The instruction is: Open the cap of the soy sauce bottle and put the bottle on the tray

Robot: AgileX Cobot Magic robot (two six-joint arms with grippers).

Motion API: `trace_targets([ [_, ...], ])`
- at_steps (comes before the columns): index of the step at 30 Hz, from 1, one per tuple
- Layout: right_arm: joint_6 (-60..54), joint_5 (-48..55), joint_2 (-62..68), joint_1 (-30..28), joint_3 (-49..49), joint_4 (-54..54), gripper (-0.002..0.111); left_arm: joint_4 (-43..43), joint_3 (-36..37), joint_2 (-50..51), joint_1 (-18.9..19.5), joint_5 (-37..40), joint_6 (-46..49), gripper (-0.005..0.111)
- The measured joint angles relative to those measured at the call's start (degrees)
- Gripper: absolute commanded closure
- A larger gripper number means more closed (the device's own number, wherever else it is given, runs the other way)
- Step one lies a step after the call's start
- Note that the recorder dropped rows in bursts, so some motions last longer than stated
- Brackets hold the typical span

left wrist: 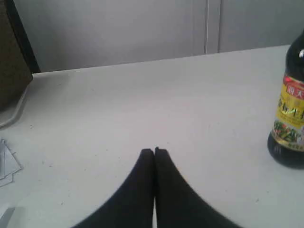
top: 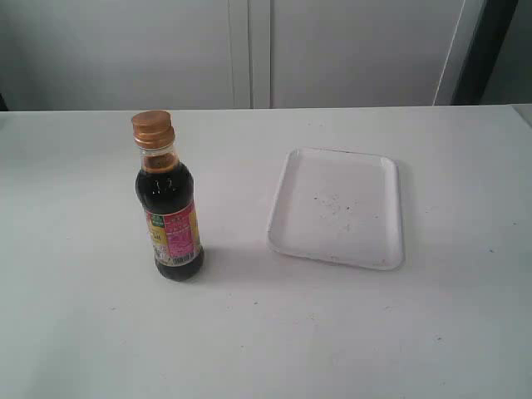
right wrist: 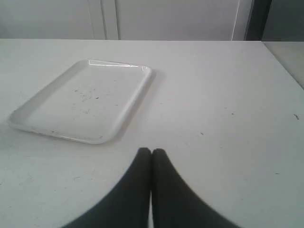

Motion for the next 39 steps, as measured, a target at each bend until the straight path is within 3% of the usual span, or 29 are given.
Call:
trace_targets([
  [11,0.0,0.0,0.0,0.0,0.0,0.0,0.108,0.34,0.0,0.0,0.0,-14.33,-6.95,0.107],
  [17,0.0,0.0,0.0,0.0,0.0,0.0,0.108,3.08,-2.72,0.37,0.0,-15.49,-7.96,0.107],
  [21,0.0,0.0,0.0,0.0,0.0,0.0,0.108,8.06,-7.29,7.16,0.0,-18.54,-12.22,0.107],
  [31,0.0,0.0,0.0,0.0,0.0,0.0,0.108,28.47,-18.07,36.58,0.0,-38.17,-28.65,0.107],
  [39,0.0,0.0,0.0,0.0,0.0,0.0,0.108,36.49,-24.94,49.61,0.0,-47.52,-35.49,0.107],
])
